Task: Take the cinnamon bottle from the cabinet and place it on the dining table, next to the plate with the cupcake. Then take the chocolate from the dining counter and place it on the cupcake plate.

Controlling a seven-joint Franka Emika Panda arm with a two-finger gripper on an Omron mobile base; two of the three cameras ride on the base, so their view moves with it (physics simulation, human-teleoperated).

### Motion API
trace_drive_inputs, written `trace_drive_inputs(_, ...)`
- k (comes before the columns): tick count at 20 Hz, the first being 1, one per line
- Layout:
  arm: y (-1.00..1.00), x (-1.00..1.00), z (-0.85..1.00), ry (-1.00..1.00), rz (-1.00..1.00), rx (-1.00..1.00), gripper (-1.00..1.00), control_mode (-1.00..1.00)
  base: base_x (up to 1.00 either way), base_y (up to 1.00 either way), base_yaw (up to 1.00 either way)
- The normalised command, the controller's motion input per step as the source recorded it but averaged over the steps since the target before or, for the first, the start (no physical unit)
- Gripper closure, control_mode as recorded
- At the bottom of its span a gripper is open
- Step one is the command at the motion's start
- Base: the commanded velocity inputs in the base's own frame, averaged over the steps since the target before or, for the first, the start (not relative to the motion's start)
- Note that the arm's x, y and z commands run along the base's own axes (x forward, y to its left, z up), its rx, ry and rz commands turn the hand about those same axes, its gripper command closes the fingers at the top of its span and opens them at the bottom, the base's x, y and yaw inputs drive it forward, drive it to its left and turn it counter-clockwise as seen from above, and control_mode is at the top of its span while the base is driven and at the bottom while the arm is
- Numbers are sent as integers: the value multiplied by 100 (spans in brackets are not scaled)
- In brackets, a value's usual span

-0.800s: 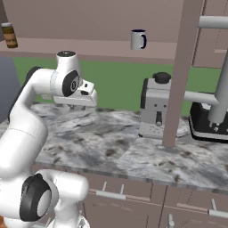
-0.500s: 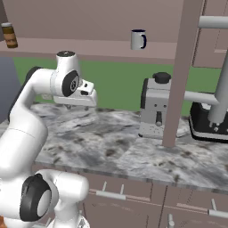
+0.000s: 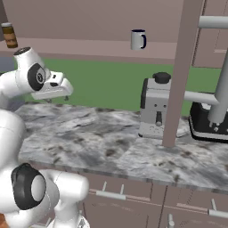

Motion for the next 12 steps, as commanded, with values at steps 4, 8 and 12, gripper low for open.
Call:
trace_drive_inputs(4,98,16,88,-30,18,4,-100,-100,0,0,0)
trace_drive_inputs(8,65,13,90,-27,35,29,-100,-100,0,0,0)
trace_drive_inputs(12,47,36,82,-16,46,44,-100,-100,0,0,0)
